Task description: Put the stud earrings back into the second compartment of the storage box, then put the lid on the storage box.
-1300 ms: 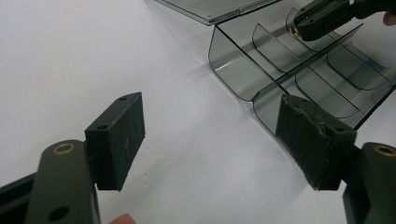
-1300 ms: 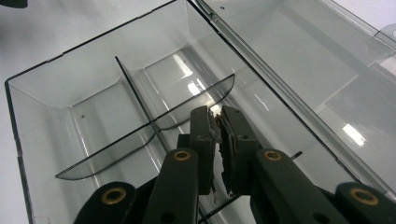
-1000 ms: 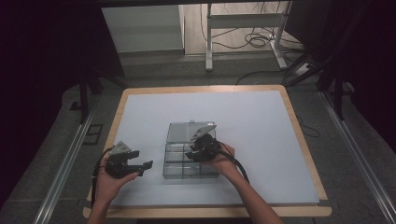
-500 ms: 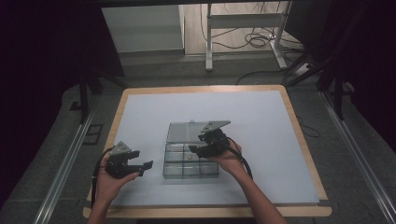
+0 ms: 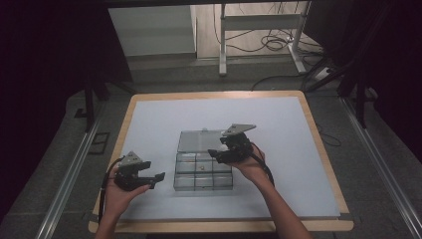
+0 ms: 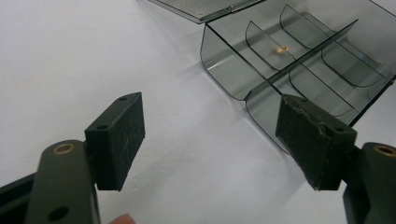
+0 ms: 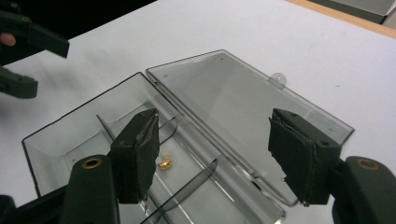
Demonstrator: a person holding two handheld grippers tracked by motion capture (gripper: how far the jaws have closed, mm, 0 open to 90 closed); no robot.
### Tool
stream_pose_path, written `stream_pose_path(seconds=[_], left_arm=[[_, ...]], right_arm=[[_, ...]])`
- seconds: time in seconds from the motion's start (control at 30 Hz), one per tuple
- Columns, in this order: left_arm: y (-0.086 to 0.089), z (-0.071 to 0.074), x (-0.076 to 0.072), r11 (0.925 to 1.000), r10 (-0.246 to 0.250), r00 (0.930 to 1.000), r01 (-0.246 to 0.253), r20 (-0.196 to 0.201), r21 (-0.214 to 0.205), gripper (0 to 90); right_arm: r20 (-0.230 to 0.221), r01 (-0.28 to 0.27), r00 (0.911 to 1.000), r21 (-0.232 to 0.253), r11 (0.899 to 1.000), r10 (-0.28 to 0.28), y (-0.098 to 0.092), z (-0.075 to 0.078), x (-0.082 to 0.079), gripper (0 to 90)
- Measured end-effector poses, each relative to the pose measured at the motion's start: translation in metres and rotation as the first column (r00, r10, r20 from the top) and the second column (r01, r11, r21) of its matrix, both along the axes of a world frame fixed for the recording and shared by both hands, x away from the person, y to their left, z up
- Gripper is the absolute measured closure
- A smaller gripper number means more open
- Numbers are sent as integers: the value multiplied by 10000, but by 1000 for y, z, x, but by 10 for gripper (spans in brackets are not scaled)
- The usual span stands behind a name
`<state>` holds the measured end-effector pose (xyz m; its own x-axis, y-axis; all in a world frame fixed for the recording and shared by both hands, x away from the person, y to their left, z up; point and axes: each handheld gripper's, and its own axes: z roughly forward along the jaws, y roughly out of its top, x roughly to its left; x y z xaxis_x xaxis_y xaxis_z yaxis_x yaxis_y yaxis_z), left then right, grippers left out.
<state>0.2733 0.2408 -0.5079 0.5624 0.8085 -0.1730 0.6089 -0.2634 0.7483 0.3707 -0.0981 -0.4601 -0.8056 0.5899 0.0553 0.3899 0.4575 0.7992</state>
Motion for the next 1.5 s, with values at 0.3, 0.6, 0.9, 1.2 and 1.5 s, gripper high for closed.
stream_pose_path(seconds=[0.3, 0.6, 0.9, 1.2, 1.5], left_arm=[[1, 0, -1, 10000, 31, 10000, -31, 22, 5, 245], [2, 1, -1, 10000, -28, 10000, 28, 92, -22, 245], [4, 3, -1, 10000, 61, 9999, -60, 127, -79, 244], [3, 1, -1, 10000, -11, 9999, 12, 105, -27, 245], [4, 2, -1, 9999, 54, 9999, -53, 110, -92, 244]], right_arm=[[-268, 299, 9992, -6, 9996, -299, -7, 0, 8, 324], [-525, 814, 9953, -72, 9967, -817, -15, -2, 19, 313], [-837, 1089, 9906, 8, 9941, -1084, -17, -4, 29, 311], [-1286, 1330, 9826, -164, 9910, -1340, -15, -13, 43, 310], [-1754, 1417, 9734, -444, 9889, -1474, -7, -20, 55, 305]])
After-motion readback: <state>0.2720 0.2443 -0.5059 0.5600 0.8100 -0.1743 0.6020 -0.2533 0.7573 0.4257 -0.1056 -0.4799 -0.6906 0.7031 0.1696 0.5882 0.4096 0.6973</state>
